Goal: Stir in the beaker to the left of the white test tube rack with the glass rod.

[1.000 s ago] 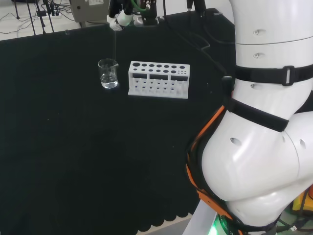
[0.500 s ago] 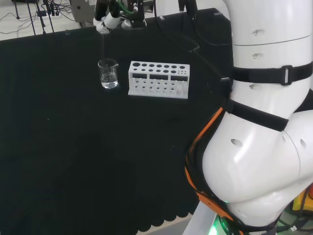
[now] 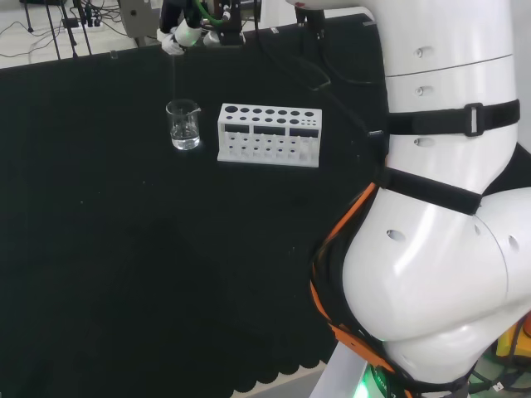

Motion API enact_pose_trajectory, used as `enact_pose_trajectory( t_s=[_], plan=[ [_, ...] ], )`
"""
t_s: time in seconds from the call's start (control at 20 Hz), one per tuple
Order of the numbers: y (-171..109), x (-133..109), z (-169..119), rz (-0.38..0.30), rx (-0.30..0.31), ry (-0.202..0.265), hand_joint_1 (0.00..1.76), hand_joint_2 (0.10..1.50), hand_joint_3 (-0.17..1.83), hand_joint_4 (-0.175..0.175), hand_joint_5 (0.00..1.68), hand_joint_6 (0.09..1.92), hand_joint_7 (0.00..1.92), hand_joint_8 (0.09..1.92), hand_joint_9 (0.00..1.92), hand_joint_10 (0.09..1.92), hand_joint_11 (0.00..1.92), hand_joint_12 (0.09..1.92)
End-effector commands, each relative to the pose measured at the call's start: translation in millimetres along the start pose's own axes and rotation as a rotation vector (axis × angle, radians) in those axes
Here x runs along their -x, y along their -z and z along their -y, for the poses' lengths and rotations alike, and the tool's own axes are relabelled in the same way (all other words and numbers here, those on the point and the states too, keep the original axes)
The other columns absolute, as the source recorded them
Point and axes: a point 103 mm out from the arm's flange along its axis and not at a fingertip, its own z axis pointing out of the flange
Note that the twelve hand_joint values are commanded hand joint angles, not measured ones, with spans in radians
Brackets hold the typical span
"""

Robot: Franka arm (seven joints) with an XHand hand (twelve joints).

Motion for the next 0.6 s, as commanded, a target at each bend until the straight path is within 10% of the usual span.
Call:
enact_pose_trajectory(
  t_s=[0.05,0.6],
  plan=[
    [10,23,18,0.004,0.008,-0.039,1.32,0.78,0.46,-0.175,1.34,0.13,1.24,0.96,1.85,0.51,1.36,1.0],
    [9,-12,34,0.02,0.01,-0.018,1.32,0.78,0.46,-0.175,1.34,0.12,1.24,0.96,1.85,0.51,1.36,1.0]
  ],
)
